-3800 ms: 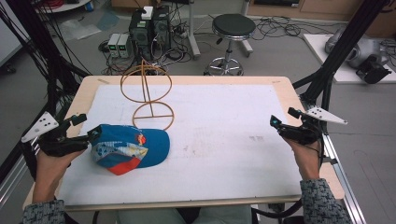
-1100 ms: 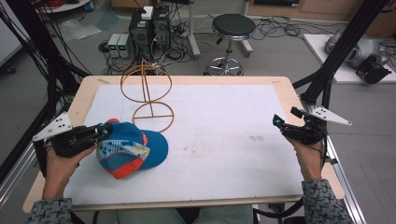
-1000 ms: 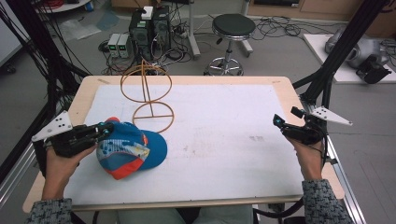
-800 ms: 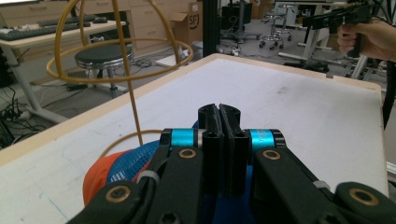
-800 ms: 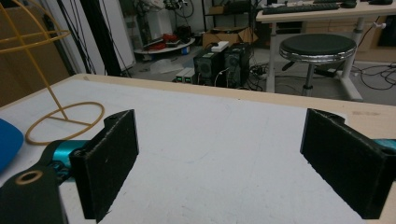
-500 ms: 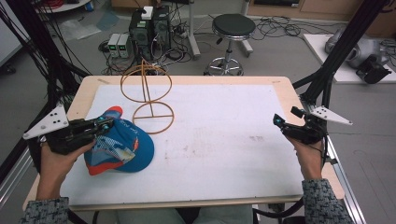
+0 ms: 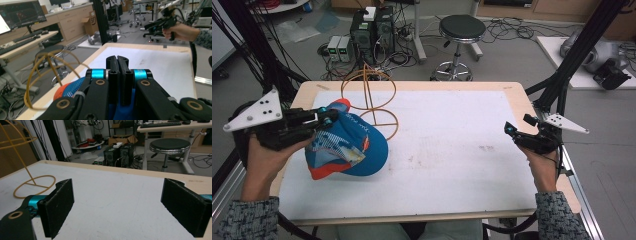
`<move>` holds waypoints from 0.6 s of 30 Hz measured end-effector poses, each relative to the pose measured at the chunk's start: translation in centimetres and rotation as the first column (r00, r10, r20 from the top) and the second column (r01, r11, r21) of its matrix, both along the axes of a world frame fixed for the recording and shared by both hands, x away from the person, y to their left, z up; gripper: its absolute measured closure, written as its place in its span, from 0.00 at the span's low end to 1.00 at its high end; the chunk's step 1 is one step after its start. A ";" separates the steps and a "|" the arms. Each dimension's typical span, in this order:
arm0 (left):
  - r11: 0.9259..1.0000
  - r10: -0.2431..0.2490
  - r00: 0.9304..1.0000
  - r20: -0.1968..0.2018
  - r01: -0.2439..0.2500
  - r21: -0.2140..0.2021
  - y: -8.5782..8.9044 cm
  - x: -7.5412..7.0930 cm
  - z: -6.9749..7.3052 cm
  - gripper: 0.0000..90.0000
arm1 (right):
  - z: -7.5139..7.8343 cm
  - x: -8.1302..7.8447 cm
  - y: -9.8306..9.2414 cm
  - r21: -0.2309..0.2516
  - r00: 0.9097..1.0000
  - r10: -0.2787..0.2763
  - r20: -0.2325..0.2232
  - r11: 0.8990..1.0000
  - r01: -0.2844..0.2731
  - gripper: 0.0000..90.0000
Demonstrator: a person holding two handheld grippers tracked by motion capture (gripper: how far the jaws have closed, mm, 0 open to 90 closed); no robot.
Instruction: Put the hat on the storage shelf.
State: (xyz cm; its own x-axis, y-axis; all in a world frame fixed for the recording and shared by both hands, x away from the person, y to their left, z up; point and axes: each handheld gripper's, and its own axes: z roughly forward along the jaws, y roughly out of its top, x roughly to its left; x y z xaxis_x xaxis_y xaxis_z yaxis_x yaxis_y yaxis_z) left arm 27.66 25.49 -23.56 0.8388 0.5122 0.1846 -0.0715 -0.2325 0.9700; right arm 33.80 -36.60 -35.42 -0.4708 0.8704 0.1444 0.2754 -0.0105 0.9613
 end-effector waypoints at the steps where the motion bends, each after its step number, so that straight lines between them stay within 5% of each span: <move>1: 1.000 0.000 1.000 0.000 0.000 0.000 0.0 0.0 0.0 0.97 | 0.0 0.0 0.0 0.000 1.000 0.000 0.000 1.000 0.000 0.12; 18: 0.995 -0.098 0.994 0.046 0.098 0.009 -1.8 2.0 5.9 0.97 | 0.0 0.1 -0.1 0.008 1.000 -0.002 -0.001 1.000 0.002 0.12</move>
State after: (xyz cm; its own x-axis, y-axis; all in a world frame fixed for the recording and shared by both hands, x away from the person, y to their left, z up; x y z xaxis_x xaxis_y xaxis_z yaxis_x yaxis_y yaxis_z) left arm 29.69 23.71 -17.65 0.8752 0.4268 0.2277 -0.1392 -0.2286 0.9635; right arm 33.91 -36.72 -35.46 -0.4688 0.8701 0.1521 0.2767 -0.0189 0.9608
